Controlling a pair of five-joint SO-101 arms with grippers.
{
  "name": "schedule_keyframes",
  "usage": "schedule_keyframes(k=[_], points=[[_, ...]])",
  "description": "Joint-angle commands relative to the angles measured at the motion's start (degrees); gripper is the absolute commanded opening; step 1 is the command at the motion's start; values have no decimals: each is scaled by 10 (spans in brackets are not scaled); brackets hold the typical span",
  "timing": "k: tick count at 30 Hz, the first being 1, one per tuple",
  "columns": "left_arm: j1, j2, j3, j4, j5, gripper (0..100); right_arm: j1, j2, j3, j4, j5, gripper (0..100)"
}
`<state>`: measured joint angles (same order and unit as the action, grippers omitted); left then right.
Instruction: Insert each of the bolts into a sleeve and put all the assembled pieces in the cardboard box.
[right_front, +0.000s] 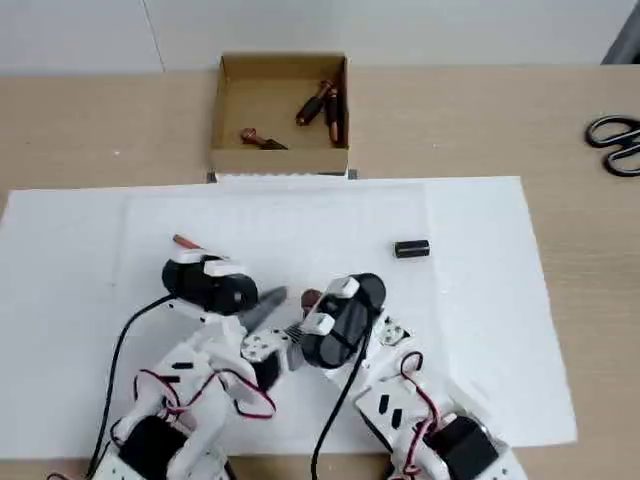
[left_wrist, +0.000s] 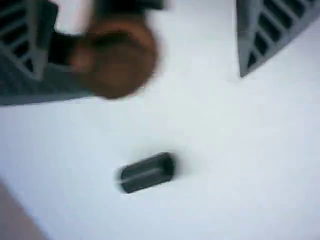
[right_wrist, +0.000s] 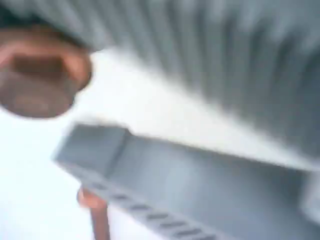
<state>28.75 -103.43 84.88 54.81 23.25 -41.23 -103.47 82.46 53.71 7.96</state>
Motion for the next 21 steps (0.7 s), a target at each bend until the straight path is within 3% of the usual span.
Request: schedule_keyframes(k=[1,11,14,16,21], points=[[-46,-4,-25,5,-33,240,0,-4,-11,-16,4,2],[-58,-4,-162,96,16,230,79,-4,-4,-16,4,2],[-61,-5,-191,113,24,126,91,-4,-4,-16,3,2],[-85,-5,-196,111,24,13,100,-4,-1,-16,3,2],[-197,-4,-149,112,5,6,144,-4,22,-16,-13,2]])
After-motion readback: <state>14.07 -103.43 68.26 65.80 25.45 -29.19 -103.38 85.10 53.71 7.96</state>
